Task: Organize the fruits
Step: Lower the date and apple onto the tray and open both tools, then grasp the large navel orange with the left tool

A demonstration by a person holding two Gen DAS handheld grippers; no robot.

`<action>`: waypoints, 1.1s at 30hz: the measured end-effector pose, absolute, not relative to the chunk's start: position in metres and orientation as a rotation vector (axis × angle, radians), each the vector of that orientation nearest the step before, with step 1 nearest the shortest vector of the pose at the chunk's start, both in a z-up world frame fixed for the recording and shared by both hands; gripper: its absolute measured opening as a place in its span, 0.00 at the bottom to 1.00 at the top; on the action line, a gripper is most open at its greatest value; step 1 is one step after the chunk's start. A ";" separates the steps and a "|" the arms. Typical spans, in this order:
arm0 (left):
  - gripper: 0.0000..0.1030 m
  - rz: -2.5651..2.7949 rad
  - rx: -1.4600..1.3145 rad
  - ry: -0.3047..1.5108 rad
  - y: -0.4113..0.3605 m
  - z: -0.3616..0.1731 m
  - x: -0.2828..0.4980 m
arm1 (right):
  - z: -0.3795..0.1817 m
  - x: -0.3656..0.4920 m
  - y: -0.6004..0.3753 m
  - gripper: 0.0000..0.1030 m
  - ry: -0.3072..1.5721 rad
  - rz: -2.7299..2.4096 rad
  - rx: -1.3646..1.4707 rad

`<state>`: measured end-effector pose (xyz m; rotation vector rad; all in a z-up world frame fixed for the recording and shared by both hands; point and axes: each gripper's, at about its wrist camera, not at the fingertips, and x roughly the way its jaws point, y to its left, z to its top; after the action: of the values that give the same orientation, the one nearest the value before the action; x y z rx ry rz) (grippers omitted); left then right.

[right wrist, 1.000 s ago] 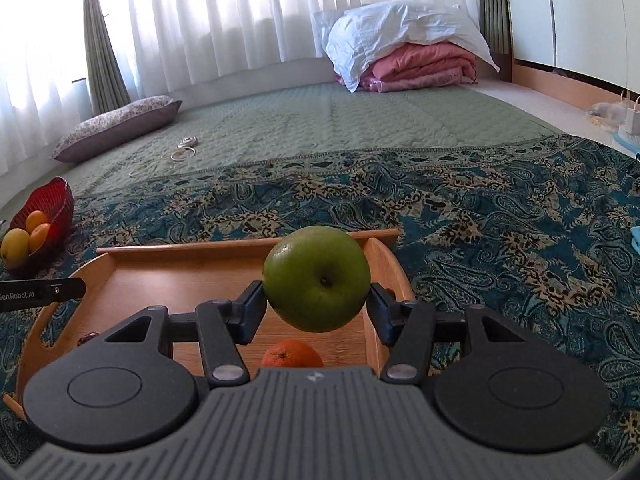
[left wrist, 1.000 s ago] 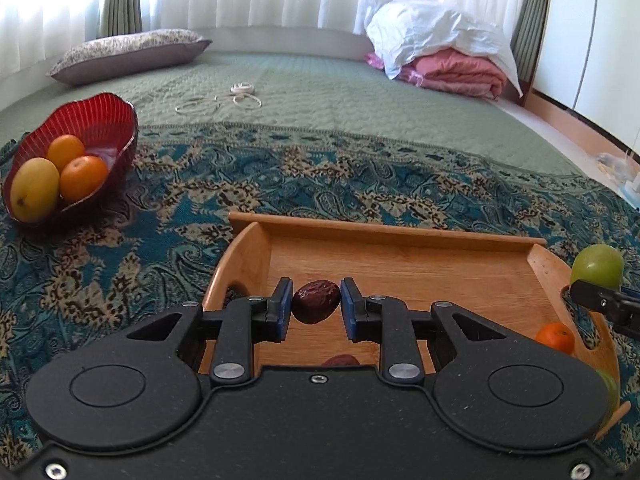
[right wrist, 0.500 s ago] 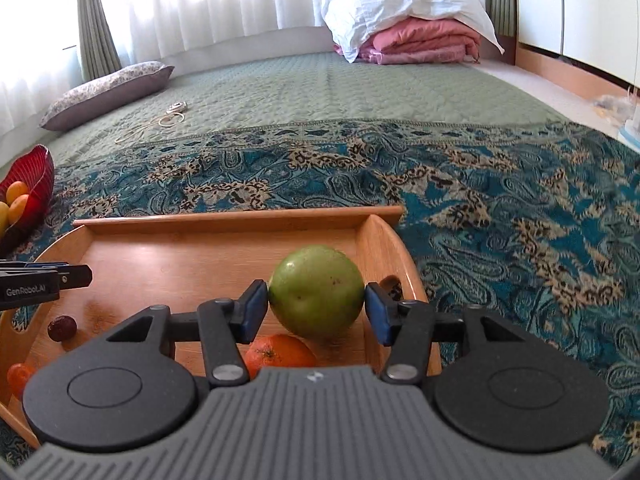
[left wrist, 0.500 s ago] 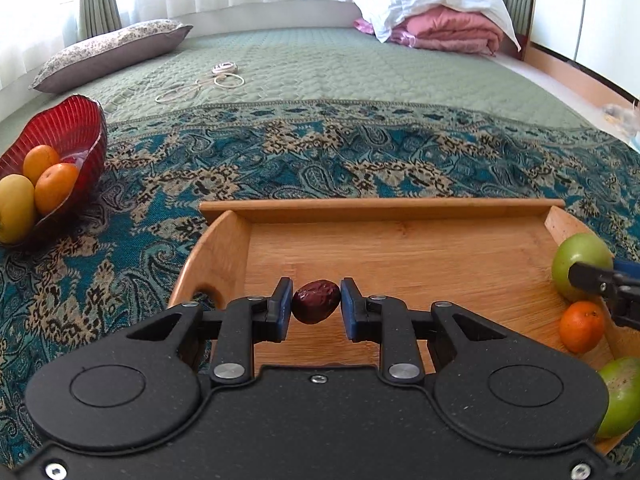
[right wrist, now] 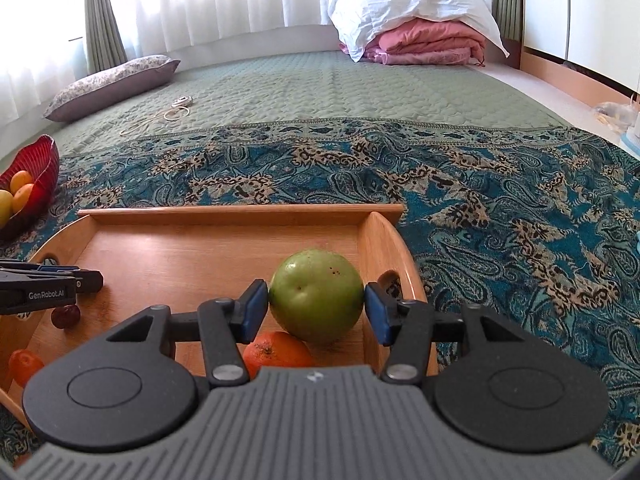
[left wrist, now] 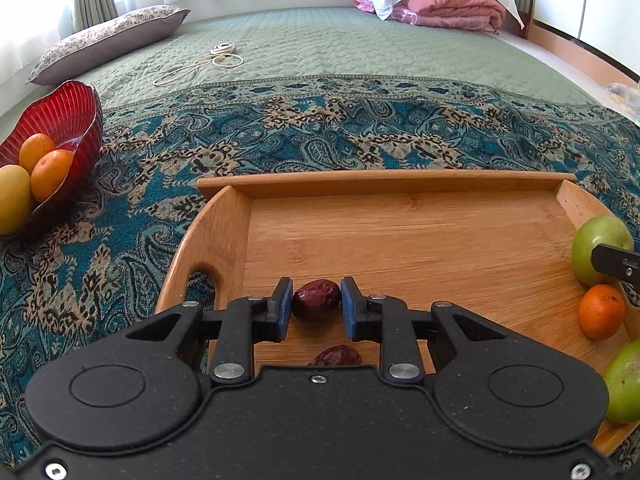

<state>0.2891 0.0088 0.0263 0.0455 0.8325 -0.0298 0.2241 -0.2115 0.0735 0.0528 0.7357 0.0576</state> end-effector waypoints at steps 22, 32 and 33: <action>0.87 -0.133 0.061 0.650 0.019 0.064 0.195 | 0.091 0.144 -0.195 0.80 0.542 0.214 -0.039; 0.94 -0.199 0.102 0.590 0.018 0.063 0.118 | 0.080 0.075 -0.161 0.89 0.452 0.352 -0.194; 0.94 -0.204 0.098 0.590 0.018 0.062 0.112 | 0.077 0.071 -0.158 0.89 0.454 0.363 -0.207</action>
<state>0.1123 0.0184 0.0616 0.0976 0.5904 -0.2039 0.0708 -0.1582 0.0774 -0.2071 0.4543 0.3625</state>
